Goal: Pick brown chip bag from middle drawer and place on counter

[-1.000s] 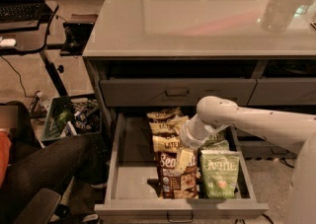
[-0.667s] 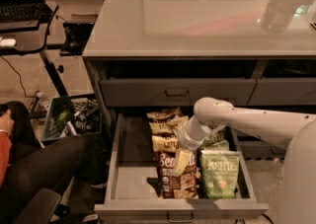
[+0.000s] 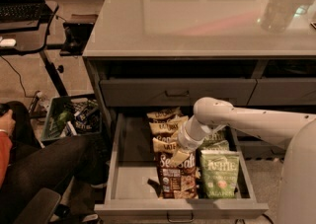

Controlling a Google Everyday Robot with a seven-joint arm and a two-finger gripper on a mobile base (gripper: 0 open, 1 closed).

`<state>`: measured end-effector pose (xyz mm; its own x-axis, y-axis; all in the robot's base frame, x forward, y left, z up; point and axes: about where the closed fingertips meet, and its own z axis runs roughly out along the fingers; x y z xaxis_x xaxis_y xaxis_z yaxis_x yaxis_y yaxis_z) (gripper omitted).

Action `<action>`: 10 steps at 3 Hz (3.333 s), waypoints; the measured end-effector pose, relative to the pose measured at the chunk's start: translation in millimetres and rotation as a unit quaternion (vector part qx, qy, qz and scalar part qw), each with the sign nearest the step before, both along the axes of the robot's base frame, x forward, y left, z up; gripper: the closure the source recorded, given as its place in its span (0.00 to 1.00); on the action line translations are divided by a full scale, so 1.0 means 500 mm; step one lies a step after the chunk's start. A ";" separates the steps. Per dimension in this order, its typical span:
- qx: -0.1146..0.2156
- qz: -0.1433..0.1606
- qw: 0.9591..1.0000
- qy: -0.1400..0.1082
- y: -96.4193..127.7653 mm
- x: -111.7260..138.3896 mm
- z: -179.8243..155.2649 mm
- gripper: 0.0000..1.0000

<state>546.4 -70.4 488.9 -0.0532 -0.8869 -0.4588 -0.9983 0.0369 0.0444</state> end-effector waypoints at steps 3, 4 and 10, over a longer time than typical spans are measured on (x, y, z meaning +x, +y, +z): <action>0.000 0.000 1.000 0.000 0.000 0.000 0.000 1.00; 0.000 0.000 1.000 0.000 0.000 0.000 0.000 1.00; -0.040 0.036 0.989 -0.135 -0.028 -0.065 0.479 1.00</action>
Offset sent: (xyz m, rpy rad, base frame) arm 0.0000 0.0000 0.0000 0.0000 0.0000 0.0000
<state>513.7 -84.3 728.5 0.1267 -0.9183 -0.3750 -0.9735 -0.0426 -0.2246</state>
